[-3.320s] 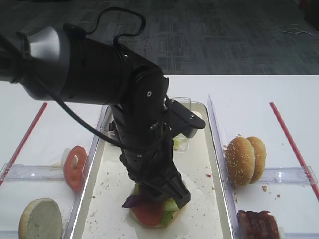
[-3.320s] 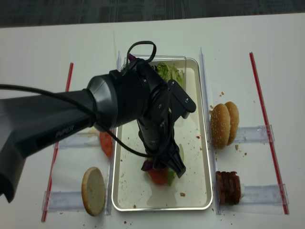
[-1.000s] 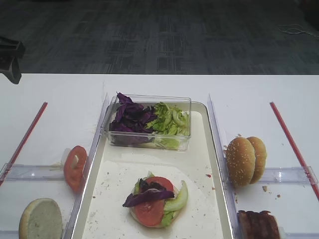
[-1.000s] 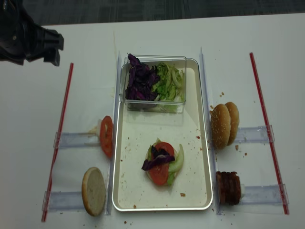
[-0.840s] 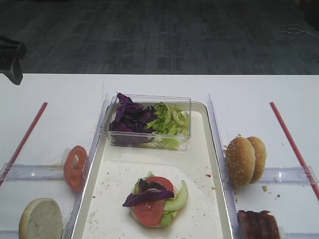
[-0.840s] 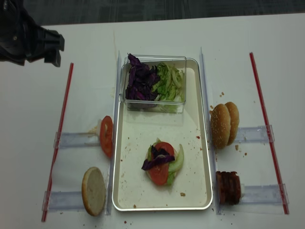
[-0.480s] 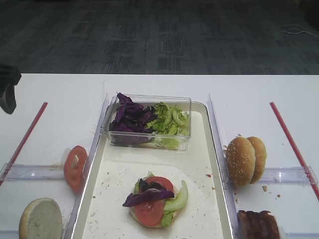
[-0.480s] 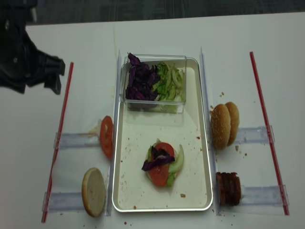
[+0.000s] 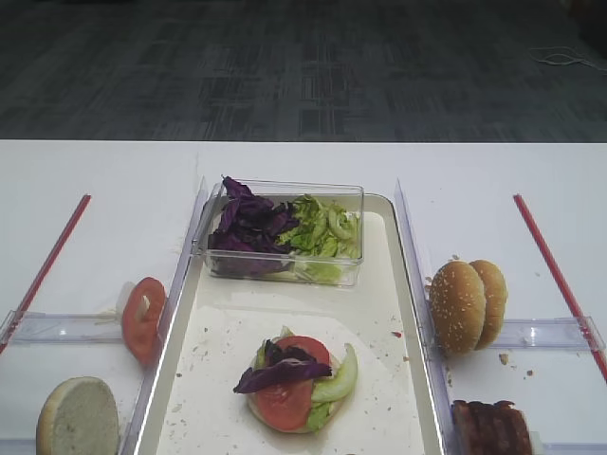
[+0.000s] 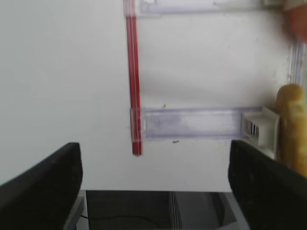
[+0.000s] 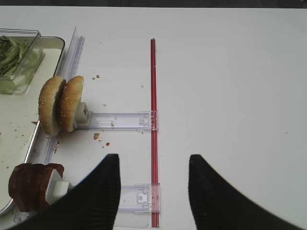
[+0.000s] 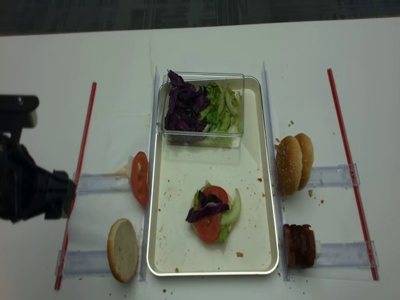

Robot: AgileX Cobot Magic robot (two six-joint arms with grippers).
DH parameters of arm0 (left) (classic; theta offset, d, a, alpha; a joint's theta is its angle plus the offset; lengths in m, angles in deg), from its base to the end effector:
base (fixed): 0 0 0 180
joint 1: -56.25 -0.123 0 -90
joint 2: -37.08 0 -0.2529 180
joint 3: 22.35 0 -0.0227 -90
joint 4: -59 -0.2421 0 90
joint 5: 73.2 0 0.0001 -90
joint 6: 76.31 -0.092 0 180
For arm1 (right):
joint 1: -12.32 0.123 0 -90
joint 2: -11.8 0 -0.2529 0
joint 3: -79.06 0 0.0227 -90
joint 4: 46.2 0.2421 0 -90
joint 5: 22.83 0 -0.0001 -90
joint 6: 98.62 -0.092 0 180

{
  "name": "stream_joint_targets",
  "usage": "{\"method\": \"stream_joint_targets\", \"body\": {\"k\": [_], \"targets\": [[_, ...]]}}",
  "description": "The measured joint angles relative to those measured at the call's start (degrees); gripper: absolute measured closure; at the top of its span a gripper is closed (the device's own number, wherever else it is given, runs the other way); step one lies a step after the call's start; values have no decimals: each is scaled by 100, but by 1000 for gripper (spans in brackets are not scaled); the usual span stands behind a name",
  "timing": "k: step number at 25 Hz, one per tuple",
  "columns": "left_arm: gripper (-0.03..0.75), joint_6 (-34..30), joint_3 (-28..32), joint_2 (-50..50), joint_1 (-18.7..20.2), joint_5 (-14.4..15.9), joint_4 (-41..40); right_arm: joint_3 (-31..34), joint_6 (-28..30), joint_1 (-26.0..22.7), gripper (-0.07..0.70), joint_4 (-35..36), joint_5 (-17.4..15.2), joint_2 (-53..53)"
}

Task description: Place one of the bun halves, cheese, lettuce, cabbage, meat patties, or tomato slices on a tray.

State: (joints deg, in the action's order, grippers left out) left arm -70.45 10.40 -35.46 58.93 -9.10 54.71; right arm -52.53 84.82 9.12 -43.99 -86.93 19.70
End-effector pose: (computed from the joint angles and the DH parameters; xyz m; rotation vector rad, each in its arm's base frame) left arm 0.1806 -0.0023 0.2321 -0.0428 2.9503 0.0832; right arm 0.0178 0.0022 0.2643 -0.0076 2.1010 -0.0232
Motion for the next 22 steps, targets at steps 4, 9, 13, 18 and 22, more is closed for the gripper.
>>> {"method": "stream_joint_targets", "body": {"k": [4, 9, 13, 18, 22], "targets": [[115, 0, 615, 870, 0, 173, 23, 0, 0, 0, 253, 0, 0, 0], [115, 0, 1161, 1778, 0, 342, 36, 0, 0, 0, 253, 0, 0, 0], [115, 0, 1424, 2506, 0, 291, 165, 0, 0, 0, 253, 0, 0, 0], [115, -145, 1524, 3331, 0, 218, 311, 0, 0, 0, 253, 0, 0, 0], [115, -229, 1524, 3983, 0, 218, 343, 0, 0, 0, 253, 0, 0, 0]]}}
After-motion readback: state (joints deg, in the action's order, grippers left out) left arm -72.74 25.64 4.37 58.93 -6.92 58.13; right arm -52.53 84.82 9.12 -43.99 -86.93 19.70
